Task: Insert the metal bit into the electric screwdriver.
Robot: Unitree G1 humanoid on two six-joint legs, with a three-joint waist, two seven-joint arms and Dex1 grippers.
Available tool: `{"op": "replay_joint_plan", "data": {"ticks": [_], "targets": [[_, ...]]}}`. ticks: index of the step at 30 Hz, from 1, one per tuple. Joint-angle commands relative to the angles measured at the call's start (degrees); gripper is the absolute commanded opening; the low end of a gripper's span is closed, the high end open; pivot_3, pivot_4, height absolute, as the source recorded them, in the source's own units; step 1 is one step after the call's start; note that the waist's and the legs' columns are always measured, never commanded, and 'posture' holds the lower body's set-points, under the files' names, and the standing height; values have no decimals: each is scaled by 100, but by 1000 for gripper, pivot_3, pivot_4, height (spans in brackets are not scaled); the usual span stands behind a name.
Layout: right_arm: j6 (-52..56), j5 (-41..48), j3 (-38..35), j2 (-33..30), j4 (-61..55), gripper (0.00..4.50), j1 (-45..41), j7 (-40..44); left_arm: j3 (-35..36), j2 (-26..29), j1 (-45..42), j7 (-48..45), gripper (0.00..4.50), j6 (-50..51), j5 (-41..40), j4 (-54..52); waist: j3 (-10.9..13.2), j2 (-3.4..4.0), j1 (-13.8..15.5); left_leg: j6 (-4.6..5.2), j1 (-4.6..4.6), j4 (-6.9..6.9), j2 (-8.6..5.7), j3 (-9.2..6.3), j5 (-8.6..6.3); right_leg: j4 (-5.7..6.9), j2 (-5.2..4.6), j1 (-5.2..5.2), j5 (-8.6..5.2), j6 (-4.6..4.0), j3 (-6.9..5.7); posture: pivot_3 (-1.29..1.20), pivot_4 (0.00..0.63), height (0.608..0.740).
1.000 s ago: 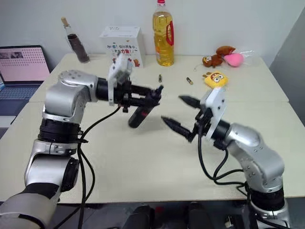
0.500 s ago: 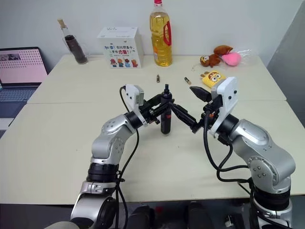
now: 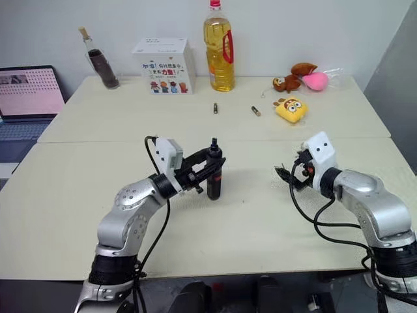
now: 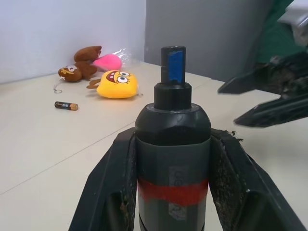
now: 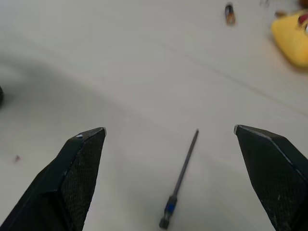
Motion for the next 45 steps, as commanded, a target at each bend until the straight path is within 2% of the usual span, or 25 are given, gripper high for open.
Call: {"op": "replay_joint_plan", "data": {"ticks": [1,10,20,21,22,27,28,33,40,45], "targets": [[-20,-312,254,12,619,4500,-384,214,-45,221,274,51,1642,192,-83,-240,-1,1,-11,0,1,-1,1,0,0,0,0,0,0,0,0,0,150,740],[-246,-913,700,303,2220,4500,-1145,580,-75,578,533,163,1642,274,-216,-609,-4,6,-32,-1,28,-36,4,18,1,-11,0,6,0,0,19,0,150,740],[-36,-1222,914,715,3053,4500,-1509,809,-376,122,-689,217,1642,324,-489,-470,-4,0,-36,-1,44,-50,4,47,1,-18,2,7,1,1,46,0,150,740],[-48,-1289,959,719,3123,4317,-1518,848,-382,58,-831,220,1642,294,-501,-414,-4,-2,-40,-1,46,-51,5,53,1,-19,2,7,1,1,52,0,150,740],[-88,-1357,1017,713,3162,4317,-1521,893,-387,13,-936,222,1642,255,-509,-357,-5,-2,-42,-1,48,-51,4,56,1,-18,2,7,1,1,55,0,150,740],[-104,-1486,1144,763,3109,3254,-1487,1128,-541,-31,-1078,236,1642,-103,-228,22,-9,-5,-52,-1,64,-59,2,75,1,-18,12,7,1,1,76,0,150,740],[-99,-1513,1159,762,3060,2901,-1460,1165,-578,-19,-1058,255,1642,-183,-152,65,-9,-5,-51,-1,65,-60,3,77,0,-18,15,7,1,1,78,0,150,740],[-158,-1654,1408,770,2731,1702,-1160,1360,-578,-279,-460,438,1642,-544,-108,397,-13,-6,-48,-1,64,-62,13,75,0,-21,13,7,1,1,80,0,150,740],[-125,-1775,1387,843,2576,36,-1056,1402,-599,-493,-206,588,1642,-1050,49,679,-61,-51,-30,0,70,-62,12,71,0,-23,13,13,2,0,75,0,150,740],[-197,-1806,1141,911,2694,36,-1123,1276,-600,-367,-15,600,1642,-941,68,458,-86,-54,-34,0,71,-65,12,71,0,-25,16,13,2,0,76,0,150,740]]}}
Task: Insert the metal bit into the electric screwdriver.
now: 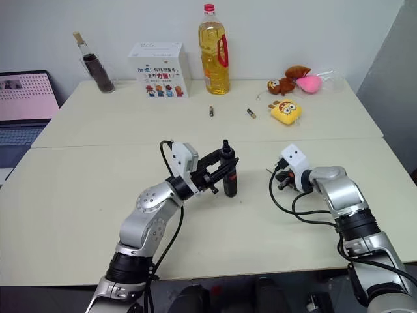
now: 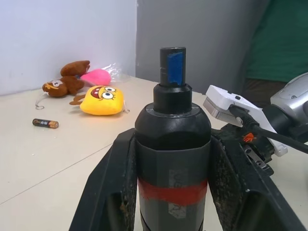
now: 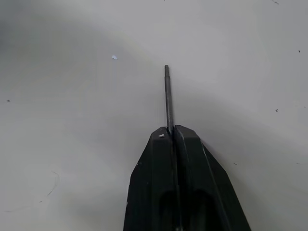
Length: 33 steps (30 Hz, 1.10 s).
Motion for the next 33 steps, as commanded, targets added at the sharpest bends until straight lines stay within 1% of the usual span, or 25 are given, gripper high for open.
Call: {"op": "replay_joint_plan", "data": {"ticks": [1,6,9,12,15,17,23,26,29,33], "targets": [[145,-20,-19,84,217,36,121,4,42,113,106,79,1642,41,31,-258,-11,-4,-2,0,0,0,0,0,0,0,0,0,0,0,1,0,150,740],[506,181,-314,-71,-231,36,-47,136,86,262,127,69,1642,166,-6,-399,-13,-4,-2,0,-1,-1,-1,0,0,0,1,0,0,0,1,0,150,740],[1183,588,-828,-214,-647,36,-529,172,122,397,95,22,1642,287,-57,-480,-6,4,-8,0,-8,-3,0,-1,0,-3,1,-7,0,0,2,0,150,740],[1632,866,-1263,-142,-756,36,-900,-26,151,449,50,20,1642,323,-113,-460,-2,12,-26,1,-7,-6,0,-4,0,-2,1,-12,1,-1,12,0,150,740],[1779,1256,-2071,221,-887,36,-1299,-462,170,426,-25,54,1642,343,-162,-377,-2,12,-24,2,-8,-8,0,-4,-1,-8,12,-11,1,-2,5,0,150,740],[1709,1421,-2392,466,-1099,36,-1369,-713,165,392,-40,69,1642,349,-176,-337,-2,12,-20,2,-9,-10,0,-2,-1,-9,14,-11,2,-4,4,0,150,740],[1711,1984,-2742,1228,-2309,36,-1234,-1228,132,289,-111,159,1642,278,-122,-166,-1,14,-19,2,-11,-11,6,-4,-2,-9,11,-12,2,-4,7,0,150,740],[1686,2323,-2847,1431,-2819,36,-1180,-1361,167,163,-268,233,1642,254,-197,-154,-1,14,-8,2,-13,-10,7,-7,-1,-8,10,-14,2,-4,4,0,150,740],[1604,2555,-2994,1601,-3069,36,-1182,-1607,175,47,-389,253,1642,291,-304,-226,-1,14,-4,2,-17,-9,5,-9,-1,-9,3,-14,3,-4,1,0,150,740],[1331,2557,-2939,1737,-3292,36,-1035,-1901,69,-69,-446,256,1642,47,-128,96,0,15,-3,2,-19,-9,3,-8,-1,-12,2,-14,2,-4,0,0,150,740]]}}
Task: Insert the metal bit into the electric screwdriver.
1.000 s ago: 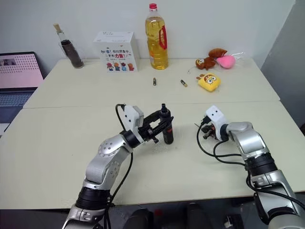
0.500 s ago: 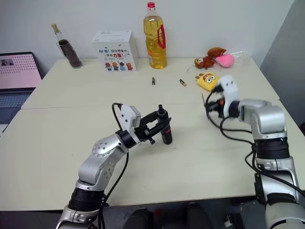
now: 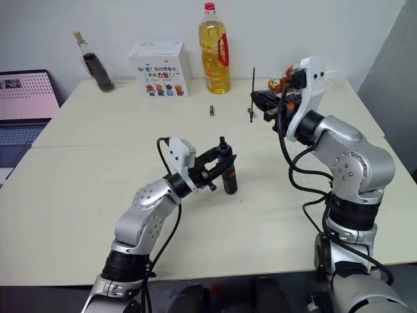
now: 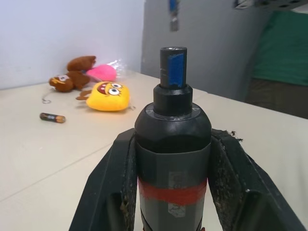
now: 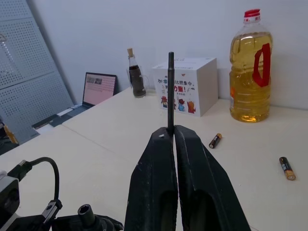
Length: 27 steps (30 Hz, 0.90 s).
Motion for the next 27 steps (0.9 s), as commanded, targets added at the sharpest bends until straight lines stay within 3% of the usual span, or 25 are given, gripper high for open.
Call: {"op": "replay_joint_plan", "data": {"ticks": [1,7,13,27], "targets": [[-325,168,-33,132,-451,36,126,-282,-10,-156,-203,62,1642,-394,141,193,0,0,0,0,0,0,0,1,0,-2,0,0,0,0,1,0,150,740],[-481,563,124,283,-799,36,276,-231,-95,-439,-491,140,1642,-534,251,440,1,1,2,0,-3,0,-1,2,0,-3,0,0,0,0,-2,0,150,740],[-647,913,257,-133,-620,36,510,337,-266,-441,-409,-83,1642,-509,271,409,1,1,1,0,-12,-1,-2,-1,0,-17,-1,0,1,1,-9,0,150,740],[-1125,967,640,-545,-178,36,611,783,-277,-354,-287,-164,1642,-453,281,313,1,1,0,2,-14,-3,-2,-1,-1,-25,2,0,1,1,-10,0,150,740]]}}
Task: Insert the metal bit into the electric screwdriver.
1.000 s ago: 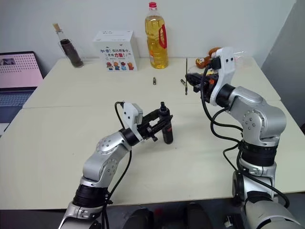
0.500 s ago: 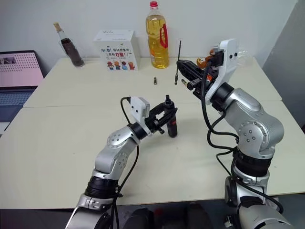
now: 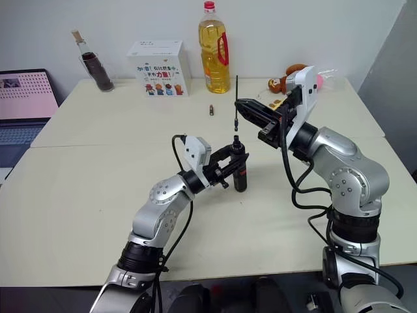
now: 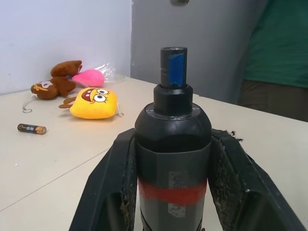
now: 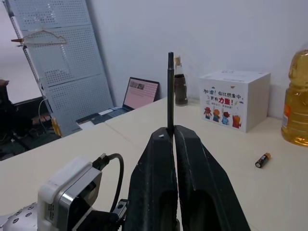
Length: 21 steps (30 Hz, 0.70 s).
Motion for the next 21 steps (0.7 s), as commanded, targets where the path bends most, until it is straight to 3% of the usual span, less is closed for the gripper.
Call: {"op": "replay_joint_plan", "data": {"ticks": [1,21], "targets": [[-180,96,-23,-123,-25,36,-1,109,11,2,8,-26,1642,-62,-41,-275,0,0,2,0,0,0,0,0,0,0,0,0,0,0,0,0,150,740],[-238,209,83,-193,11,36,44,99,-1,-11,-22,-42,1642,-46,-44,-244,0,0,3,0,-2,-1,0,-1,0,-6,0,0,1,1,0,0,150,740]]}}
